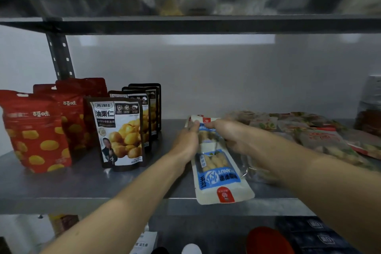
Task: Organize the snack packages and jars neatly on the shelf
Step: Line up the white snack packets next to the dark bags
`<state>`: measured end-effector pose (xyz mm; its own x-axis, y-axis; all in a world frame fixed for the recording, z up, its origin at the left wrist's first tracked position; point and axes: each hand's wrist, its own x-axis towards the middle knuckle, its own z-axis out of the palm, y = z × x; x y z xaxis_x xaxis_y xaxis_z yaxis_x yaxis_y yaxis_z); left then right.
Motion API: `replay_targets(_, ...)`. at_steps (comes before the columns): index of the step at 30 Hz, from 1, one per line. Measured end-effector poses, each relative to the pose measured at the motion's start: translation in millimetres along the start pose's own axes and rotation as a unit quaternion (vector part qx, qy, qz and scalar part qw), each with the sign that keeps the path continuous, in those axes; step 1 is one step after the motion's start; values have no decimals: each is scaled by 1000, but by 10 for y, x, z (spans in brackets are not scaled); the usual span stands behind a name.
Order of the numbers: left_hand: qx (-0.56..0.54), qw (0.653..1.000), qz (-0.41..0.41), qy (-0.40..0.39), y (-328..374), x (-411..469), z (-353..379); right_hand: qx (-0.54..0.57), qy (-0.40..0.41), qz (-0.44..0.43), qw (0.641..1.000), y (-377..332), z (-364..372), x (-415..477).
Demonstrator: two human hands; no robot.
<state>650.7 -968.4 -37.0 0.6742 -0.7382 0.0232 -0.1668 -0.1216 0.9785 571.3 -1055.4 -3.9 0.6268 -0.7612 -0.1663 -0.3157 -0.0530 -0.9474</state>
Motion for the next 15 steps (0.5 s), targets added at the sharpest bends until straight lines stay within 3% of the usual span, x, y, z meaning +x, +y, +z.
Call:
replay_targets(6, -66, 996, 1, 53, 149, 178, -76, 22, 19, -13, 999, -88, -199, 139)
replay_targets(9, -118, 992, -23, 32, 197, 317, -89, 65, -6, 3, 998, -98, -199, 287)
replay_targets(15, -108, 994, -33, 6, 168, 613, -44, 135, -36, 38, 989, -110, -175, 470)
